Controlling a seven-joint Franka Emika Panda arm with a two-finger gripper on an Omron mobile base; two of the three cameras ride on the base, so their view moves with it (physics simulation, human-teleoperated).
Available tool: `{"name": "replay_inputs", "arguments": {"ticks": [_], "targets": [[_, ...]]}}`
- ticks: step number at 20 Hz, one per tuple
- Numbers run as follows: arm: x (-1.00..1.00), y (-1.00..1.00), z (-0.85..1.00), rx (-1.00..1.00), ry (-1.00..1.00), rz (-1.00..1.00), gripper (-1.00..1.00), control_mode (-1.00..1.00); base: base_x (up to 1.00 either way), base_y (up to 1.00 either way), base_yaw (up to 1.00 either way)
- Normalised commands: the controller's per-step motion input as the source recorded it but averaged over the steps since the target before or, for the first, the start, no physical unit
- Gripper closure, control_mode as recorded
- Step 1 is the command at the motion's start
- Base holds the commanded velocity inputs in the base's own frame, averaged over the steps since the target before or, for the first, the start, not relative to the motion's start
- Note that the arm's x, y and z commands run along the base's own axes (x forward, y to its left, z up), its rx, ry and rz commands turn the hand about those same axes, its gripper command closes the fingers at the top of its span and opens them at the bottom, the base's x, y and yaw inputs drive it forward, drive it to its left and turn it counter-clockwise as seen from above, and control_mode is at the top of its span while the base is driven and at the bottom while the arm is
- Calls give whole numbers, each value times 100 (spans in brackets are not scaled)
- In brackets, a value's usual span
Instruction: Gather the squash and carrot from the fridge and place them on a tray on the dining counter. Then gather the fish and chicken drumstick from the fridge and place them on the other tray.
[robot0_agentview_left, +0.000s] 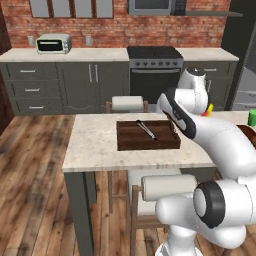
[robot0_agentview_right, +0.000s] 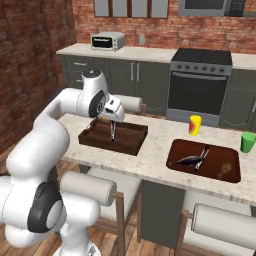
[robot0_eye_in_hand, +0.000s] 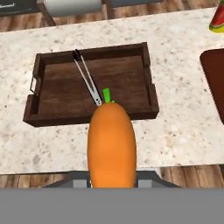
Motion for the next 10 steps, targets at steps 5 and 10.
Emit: {"name": "replay_inputs", "arguments": {"ticks": [5, 10], "targets": [[44, -6, -50, -4, 2, 0, 100, -100, 0, 0, 0], [39, 0, -34, -1, 5, 0, 100, -100, 0, 0, 0]]}}
